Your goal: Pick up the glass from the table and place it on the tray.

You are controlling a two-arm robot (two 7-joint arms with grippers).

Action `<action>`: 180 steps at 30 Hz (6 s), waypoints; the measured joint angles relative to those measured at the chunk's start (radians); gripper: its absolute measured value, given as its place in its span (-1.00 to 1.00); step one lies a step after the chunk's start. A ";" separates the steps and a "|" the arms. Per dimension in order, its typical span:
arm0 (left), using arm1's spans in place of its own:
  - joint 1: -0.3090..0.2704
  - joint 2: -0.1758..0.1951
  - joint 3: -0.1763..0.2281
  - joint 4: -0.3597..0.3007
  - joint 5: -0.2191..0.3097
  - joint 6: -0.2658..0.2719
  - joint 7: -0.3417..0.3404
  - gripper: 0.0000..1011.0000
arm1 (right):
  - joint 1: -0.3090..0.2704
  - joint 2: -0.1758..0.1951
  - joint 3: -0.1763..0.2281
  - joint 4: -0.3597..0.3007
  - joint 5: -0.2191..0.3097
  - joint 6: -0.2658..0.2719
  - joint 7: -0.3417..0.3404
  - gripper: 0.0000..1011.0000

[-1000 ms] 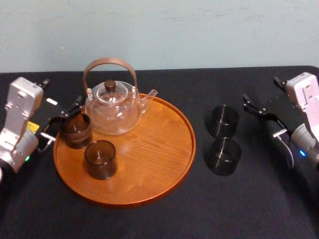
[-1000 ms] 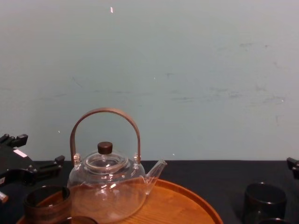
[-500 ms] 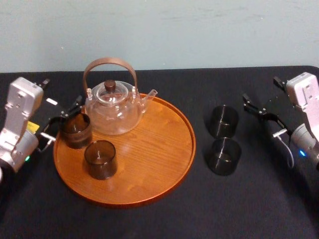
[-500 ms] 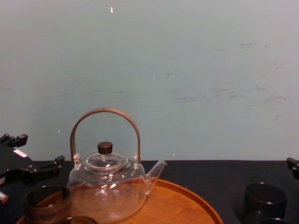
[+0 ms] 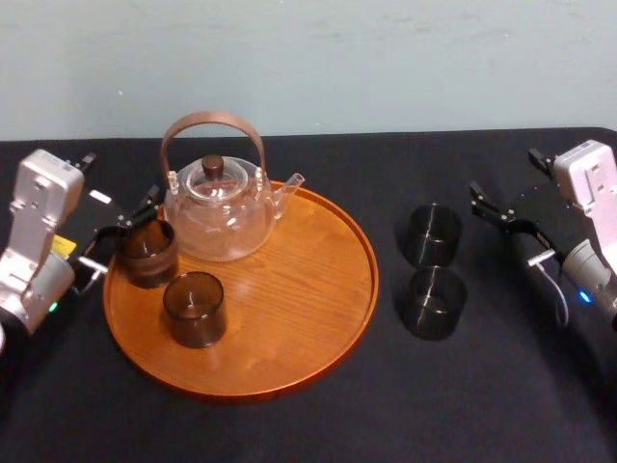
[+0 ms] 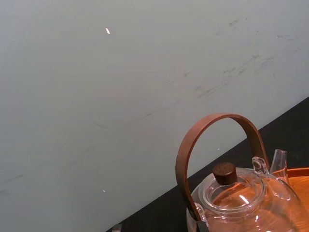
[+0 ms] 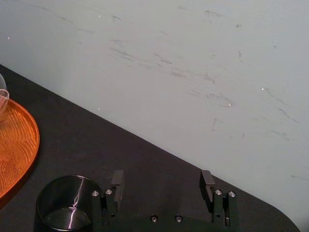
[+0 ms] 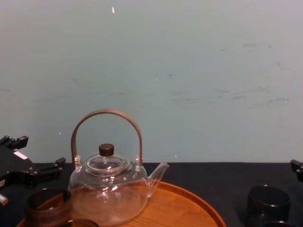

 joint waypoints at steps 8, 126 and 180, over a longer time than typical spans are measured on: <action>0.000 0.000 0.000 0.000 0.000 0.000 0.000 0.98 | -0.003 -0.003 0.008 0.000 0.000 0.000 0.008 0.98; 0.000 0.000 0.000 0.000 0.000 0.000 0.000 0.98 | -0.057 0.094 0.030 -0.080 0.097 0.228 0.656 0.98; 0.000 0.000 0.000 0.000 0.000 0.000 0.000 0.98 | -0.028 0.083 0.005 -0.067 0.089 0.217 0.660 0.80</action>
